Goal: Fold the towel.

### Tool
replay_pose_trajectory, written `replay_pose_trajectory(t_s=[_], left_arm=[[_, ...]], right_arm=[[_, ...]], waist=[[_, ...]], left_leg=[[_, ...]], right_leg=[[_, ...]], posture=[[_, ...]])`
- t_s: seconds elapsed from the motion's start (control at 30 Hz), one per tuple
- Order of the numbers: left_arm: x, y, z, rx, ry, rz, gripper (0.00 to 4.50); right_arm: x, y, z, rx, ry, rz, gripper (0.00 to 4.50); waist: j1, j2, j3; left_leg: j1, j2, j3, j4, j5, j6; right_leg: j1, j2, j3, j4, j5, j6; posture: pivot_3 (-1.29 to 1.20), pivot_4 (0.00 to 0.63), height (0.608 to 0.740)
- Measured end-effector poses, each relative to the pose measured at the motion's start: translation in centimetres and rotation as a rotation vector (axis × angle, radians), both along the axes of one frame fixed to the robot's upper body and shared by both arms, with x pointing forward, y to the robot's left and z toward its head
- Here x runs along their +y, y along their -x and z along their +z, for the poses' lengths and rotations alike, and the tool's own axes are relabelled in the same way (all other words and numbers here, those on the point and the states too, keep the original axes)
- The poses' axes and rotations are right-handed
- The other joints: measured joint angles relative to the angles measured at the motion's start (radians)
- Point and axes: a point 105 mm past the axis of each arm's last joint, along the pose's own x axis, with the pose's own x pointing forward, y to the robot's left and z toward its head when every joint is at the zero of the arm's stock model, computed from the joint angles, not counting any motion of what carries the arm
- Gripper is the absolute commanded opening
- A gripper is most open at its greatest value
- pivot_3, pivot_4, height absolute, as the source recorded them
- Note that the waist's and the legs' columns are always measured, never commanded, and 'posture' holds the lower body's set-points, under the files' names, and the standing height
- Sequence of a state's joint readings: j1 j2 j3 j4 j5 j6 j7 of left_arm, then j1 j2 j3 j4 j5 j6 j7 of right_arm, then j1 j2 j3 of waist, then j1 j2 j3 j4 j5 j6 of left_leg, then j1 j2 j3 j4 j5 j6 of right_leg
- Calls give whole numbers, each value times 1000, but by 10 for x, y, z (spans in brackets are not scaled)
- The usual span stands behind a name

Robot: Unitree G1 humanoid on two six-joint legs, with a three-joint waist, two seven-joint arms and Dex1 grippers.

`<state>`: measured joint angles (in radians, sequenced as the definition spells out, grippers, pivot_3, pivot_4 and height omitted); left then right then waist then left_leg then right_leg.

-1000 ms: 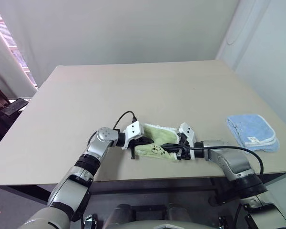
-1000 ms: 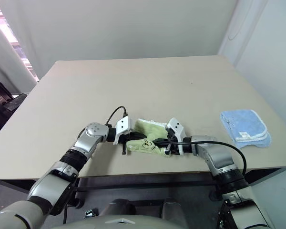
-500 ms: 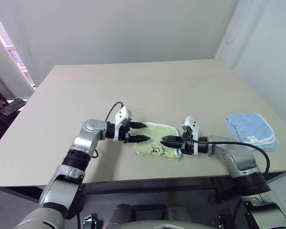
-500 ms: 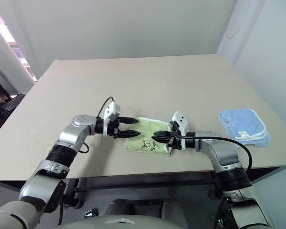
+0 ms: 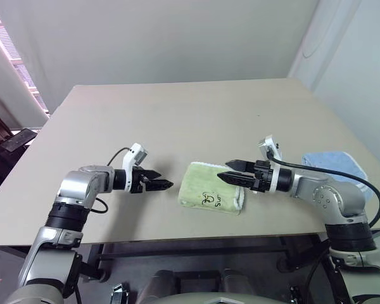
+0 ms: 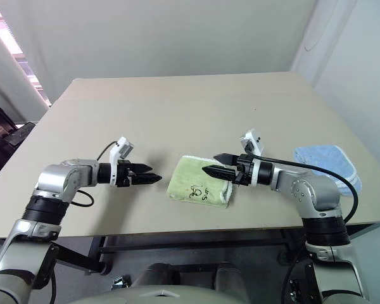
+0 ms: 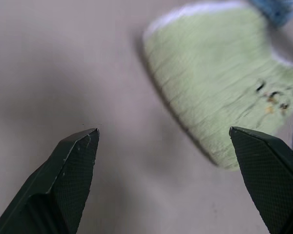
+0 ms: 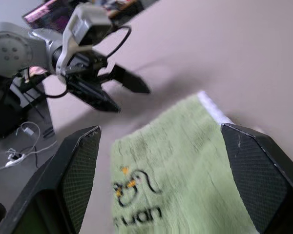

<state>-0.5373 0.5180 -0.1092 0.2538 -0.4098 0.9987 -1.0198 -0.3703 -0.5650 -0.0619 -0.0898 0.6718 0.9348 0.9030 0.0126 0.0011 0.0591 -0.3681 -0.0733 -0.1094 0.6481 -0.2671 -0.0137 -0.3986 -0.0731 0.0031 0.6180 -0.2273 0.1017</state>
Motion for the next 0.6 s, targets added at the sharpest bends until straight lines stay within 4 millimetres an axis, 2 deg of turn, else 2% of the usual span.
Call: replay_pose_trajectory(t_s=[0.17,0.27,0.6], left_arm=[[-22,6,3,187,88,-4,4500],[-27,13,3,275,124,-8,4500],[-40,15,4,413,174,37,4500]], right_arm=[[-3,-4,12,80,-132,-42,4122],[-9,-6,17,115,-165,-62,4122],[-25,16,7,128,-38,-59,4122]], waist=[[-2,0,0],[-3,0,0],[0,0,0]], left_leg=[[-4,0,0,0,0,0],[-4,0,0,-1,0,0],[-5,-3,1,0,0,0]], right_leg=[[-5,0,0,2,3,-2],[-5,0,0,2,3,-2],[-5,-3,0,0,3,-2]], posture=[[0,0,740],[0,0,740],[0,0,740]])
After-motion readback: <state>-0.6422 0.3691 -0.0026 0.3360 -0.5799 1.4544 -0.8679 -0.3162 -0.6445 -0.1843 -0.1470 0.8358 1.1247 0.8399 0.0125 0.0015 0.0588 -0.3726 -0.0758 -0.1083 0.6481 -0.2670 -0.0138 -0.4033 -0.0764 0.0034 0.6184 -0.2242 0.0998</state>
